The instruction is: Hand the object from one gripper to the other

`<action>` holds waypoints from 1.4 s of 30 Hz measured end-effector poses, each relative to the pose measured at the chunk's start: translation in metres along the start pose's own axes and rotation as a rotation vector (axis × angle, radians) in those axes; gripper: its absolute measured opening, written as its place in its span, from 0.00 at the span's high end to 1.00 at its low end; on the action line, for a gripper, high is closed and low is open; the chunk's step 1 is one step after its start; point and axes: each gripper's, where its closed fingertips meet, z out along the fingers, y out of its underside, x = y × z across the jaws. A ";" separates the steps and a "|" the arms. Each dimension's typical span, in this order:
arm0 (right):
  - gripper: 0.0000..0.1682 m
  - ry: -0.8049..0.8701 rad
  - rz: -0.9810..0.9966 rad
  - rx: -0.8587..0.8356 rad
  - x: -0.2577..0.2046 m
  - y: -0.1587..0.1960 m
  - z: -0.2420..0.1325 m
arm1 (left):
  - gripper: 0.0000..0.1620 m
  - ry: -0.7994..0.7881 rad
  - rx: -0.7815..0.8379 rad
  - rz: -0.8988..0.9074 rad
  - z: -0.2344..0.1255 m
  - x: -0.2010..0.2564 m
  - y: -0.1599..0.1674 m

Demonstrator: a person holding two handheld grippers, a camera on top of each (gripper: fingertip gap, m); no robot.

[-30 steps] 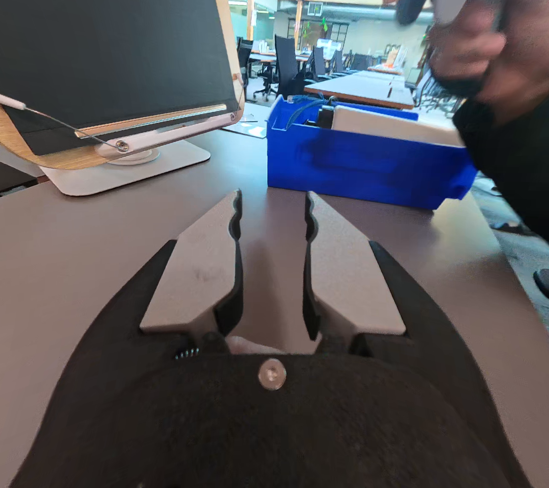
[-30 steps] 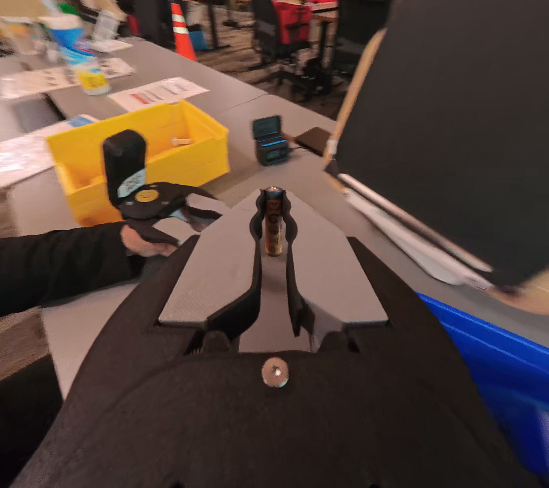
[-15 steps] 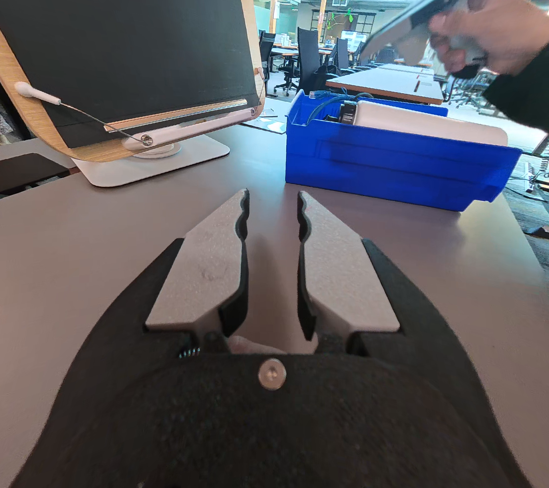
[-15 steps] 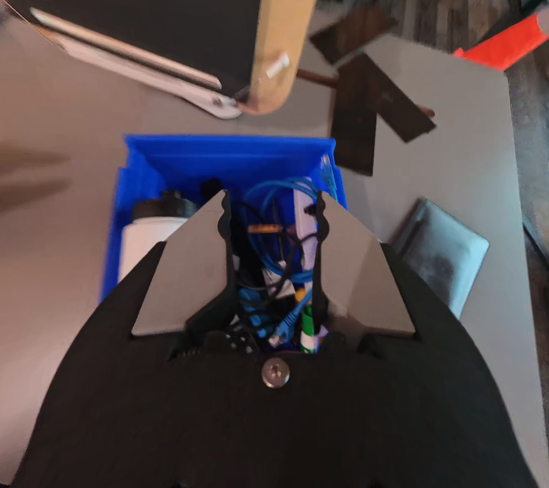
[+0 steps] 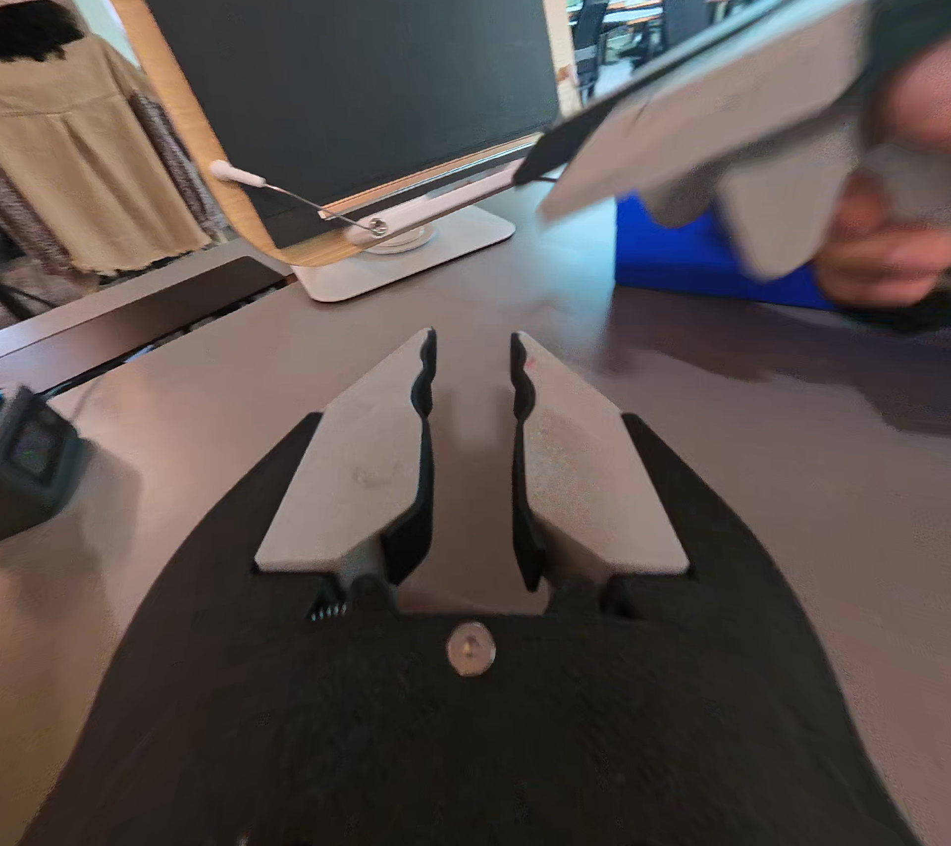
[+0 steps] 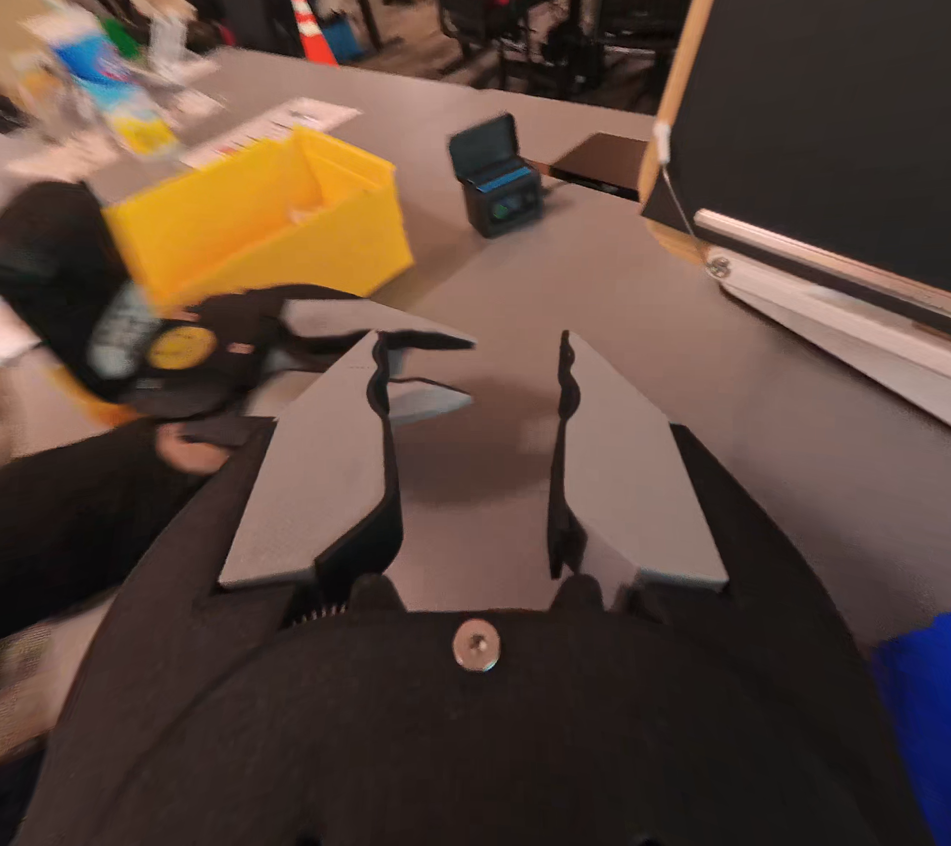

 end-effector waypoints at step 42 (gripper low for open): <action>0.67 0.007 0.025 0.005 0.048 0.057 0.069 | 0.80 -0.093 -0.040 0.058 0.004 -0.017 0.009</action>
